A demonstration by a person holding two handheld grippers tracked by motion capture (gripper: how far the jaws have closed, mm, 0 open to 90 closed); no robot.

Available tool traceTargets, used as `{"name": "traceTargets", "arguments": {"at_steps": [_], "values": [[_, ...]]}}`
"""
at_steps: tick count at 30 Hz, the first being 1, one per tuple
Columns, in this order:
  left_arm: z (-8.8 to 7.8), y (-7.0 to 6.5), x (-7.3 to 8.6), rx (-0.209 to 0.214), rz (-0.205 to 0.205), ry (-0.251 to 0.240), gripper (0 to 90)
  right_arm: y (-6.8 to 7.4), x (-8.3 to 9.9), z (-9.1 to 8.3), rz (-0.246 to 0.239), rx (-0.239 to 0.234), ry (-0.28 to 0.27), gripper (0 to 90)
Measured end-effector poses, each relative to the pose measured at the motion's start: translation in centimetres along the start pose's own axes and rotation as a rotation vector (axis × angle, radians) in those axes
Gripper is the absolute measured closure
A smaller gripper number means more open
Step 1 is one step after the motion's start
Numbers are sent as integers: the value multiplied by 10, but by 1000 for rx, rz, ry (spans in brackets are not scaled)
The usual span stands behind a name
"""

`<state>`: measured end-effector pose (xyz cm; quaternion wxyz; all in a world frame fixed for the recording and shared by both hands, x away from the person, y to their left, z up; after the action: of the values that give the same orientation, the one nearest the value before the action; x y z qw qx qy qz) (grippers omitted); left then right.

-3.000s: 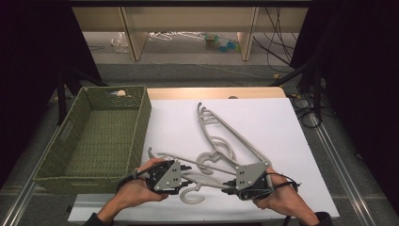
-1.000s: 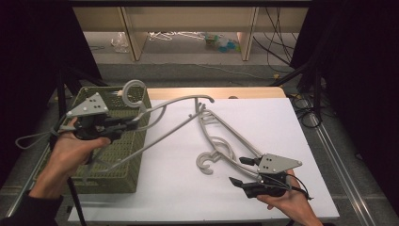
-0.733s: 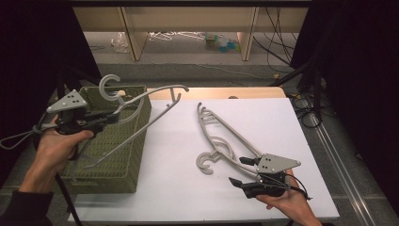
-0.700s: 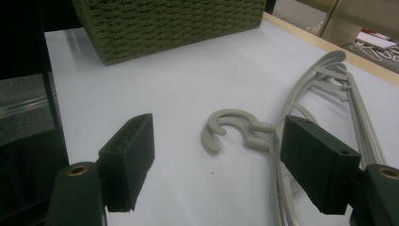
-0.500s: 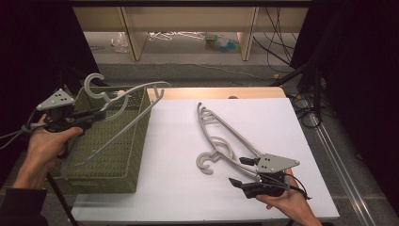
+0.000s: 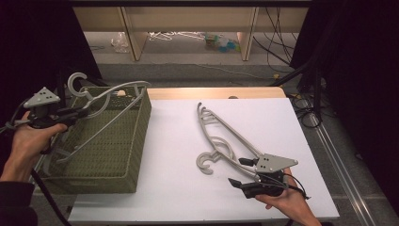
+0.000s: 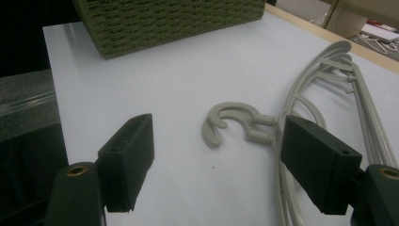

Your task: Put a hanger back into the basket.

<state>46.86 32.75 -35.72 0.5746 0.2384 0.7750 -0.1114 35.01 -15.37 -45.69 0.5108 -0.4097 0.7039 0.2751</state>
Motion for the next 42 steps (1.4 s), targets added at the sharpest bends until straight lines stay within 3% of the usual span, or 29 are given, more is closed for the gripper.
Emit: {"name": "traceTargets", "arguments": {"at_steps": [5, 10, 12, 16, 17, 20, 21, 22, 24, 25, 26, 27, 28, 29, 32, 34, 35, 38, 39, 40, 42], "values": [[-1, 13, 5, -6, -14, 4, 794, -1, -1, 2, 3, 9, -14, 274], [2, 25, 19, -15, -12, 45, 793, -1, 1, -1, 6, 7, 6, 277], [4, 25, 24, -7, -35, 56, 792, -1, 0, 0, 10, -1, -3, 277], [8, 26, 35, -3, -32, 86, 793, -1, 0, 1, 10, -1, 1, 277], [9, 26, 40, 5, -1, 116, 792, -1, 0, 1, 6, -1, -3, 277], [16, 23, 45, 7, -28, 108, 790, -1, 1, 1, 8, 0, 1, 277], [19, 22, 49, 9, -24, 127, 790, -1, 1, 1, 8, 0, 0, 277], [18, 24, 54, 23, 20, 176, 790, -1, 1, 1, 9, -3, -1, 277], [26, 25, 63, 27, 38, 199, 790, 0, 0, 1, 10, -5, -3, 277], [26, 25, 63, 27, 38, 199, 790, 0, 0, 1, 10, -5, -3, 277], [31, 22, 67, 8, -16, 179, 789, 0, -1, 1, 11, 0, -12, 276], [34, 26, 75, 14, 7, 210, 787, -1, 0, 0, 8, -2, -5, 276], [34, 26, 75, 14, 7, 210, 786, -1, 0, 0, 8, -2, -5, 276], [39, 25, 81, 10, -21, 203, 786, 0, 0, 1, 11, -6, -5, 276], [41, 33, 97, 11, 26, 272, 784, -1, 0, 2, 10, -4, -13, 271], [44, 34, 107, -50, -34, 270, 781, 1, 0, 1, 18, -15, -6, 270], [44, 39, 114, -67, -23, 282, 780, 1, 0, 1, 19, -15, -7, 270], [42, 49, 121, -63, -35, 294, 779, 0, 1, 2, 19, -12, -5, 270], [40, 50, 123, -78, -63, 303, 772, 0, 2, 2, 18, -12, -3, 270], [39, 55, 123, -62, -25, 310, 763, 0, 2, 2, 18, -12, -3, 270], [38, 53, 124, -114, -98, 278, 707, 0, 2, 2, 22, -12, -3, 269]]}}
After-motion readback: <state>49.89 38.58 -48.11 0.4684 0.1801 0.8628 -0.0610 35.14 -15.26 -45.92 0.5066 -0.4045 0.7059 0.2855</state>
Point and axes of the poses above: each handheld gripper's, and its own axes: z roughly forward along the jaws, x roughly out of its underside, y roughly to its left, the point moved 9 cm from there along z, roughly forward along the jaws, and after that the axes turned 11 degrees about -y, right-handed, at the moved point
